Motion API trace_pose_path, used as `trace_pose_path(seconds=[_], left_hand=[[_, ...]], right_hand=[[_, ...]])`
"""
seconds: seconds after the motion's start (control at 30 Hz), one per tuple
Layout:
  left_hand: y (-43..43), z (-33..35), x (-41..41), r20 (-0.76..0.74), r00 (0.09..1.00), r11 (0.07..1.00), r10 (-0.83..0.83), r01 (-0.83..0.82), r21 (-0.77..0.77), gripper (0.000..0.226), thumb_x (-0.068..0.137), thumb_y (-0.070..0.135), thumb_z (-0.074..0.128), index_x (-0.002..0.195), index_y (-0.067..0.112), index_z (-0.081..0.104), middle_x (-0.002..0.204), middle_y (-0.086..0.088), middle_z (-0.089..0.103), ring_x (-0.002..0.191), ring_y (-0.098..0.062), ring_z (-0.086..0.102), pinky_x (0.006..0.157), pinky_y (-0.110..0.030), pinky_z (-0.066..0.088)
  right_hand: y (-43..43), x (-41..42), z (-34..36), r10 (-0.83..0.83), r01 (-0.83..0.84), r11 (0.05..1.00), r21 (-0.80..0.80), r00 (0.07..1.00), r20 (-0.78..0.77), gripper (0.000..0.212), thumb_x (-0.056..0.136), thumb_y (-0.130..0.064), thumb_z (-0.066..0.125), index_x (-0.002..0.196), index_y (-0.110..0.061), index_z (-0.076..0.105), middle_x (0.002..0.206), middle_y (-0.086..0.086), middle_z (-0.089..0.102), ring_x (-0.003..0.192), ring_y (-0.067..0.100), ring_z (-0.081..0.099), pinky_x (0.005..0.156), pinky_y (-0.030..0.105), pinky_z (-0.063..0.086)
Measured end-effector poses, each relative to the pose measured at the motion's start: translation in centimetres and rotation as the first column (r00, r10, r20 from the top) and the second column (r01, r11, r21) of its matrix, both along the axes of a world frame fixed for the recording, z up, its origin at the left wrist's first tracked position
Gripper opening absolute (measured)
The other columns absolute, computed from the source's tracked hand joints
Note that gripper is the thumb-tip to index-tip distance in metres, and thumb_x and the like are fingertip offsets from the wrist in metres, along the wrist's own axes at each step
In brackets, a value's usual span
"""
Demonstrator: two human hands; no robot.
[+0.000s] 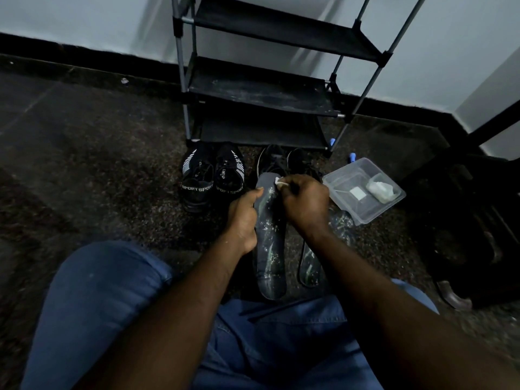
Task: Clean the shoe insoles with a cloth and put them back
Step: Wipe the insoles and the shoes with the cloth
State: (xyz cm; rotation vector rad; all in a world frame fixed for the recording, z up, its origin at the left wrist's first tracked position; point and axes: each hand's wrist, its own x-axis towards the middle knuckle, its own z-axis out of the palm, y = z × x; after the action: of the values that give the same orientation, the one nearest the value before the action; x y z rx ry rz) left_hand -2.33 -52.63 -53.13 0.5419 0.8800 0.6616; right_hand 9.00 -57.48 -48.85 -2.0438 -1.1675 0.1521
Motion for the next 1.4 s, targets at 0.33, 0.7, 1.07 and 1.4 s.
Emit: trace_pose_path(seconds=[0.33, 0.7, 1.07, 1.4], left_hand=[[0.4, 0.1, 0.1, -0.033, 0.998, 0.998, 0.055, -0.056, -0.021, 0.051, 0.085, 0.034, 0.067, 0.122, -0.002, 0.069, 0.107, -0.021, 0.07, 0.08, -0.029, 0.068, 0.07, -0.036, 0.055], [0.8, -0.2, 0.2, -0.135, 0.986, 0.994, 0.097, -0.091, 0.053, 0.023, 0.096, 0.026, 0.061, 0.088, 0.008, 0.072, 0.068, -0.007, 0.07, 0.059, -0.022, 0.065, 0.058, -0.029, 0.052], [0.4, 0.0, -0.1, -0.038, 0.999, 0.999, 0.023, -0.022, 0.038, 0.033, 0.099, 0.03, 0.059, 0.108, 0.002, 0.073, 0.091, -0.015, 0.075, 0.075, -0.026, 0.072, 0.07, -0.036, 0.055], [0.7, -0.2, 0.1, -0.042, 0.999, 0.999, 0.032, -0.032, -0.002, 0.039, 0.101, 0.035, 0.058, 0.117, 0.002, 0.072, 0.095, -0.016, 0.076, 0.078, -0.028, 0.073, 0.07, -0.035, 0.057]], right_hand=[[0.7, -0.6, -0.4, 0.24, -0.229, 0.97, -0.079, 0.957, 0.161, 0.021, 0.089, -0.01, 0.071, 0.105, -0.019, 0.08, 0.105, 0.003, 0.072, 0.096, 0.02, 0.069, 0.088, 0.03, 0.055], [-0.1, 1.1, 1.9, -0.111, 0.134, 0.987, 0.092, 0.969, -0.22, 0.011, 0.092, -0.017, 0.073, 0.089, -0.028, 0.072, 0.081, -0.016, 0.067, 0.076, -0.004, 0.063, 0.06, 0.0, 0.039], [0.6, -0.6, 0.0, 0.113, -0.118, 0.992, -0.047, 0.989, -0.099, 0.013, 0.095, -0.015, 0.071, 0.104, -0.02, 0.079, 0.105, -0.004, 0.077, 0.093, 0.006, 0.069, 0.087, 0.019, 0.053], [-0.7, 0.4, -0.3, 0.216, -0.225, 0.974, -0.016, 0.949, -0.229, 0.005, 0.09, -0.022, 0.079, 0.092, -0.026, 0.079, 0.089, -0.013, 0.077, 0.083, -0.001, 0.071, 0.08, 0.026, 0.059]])
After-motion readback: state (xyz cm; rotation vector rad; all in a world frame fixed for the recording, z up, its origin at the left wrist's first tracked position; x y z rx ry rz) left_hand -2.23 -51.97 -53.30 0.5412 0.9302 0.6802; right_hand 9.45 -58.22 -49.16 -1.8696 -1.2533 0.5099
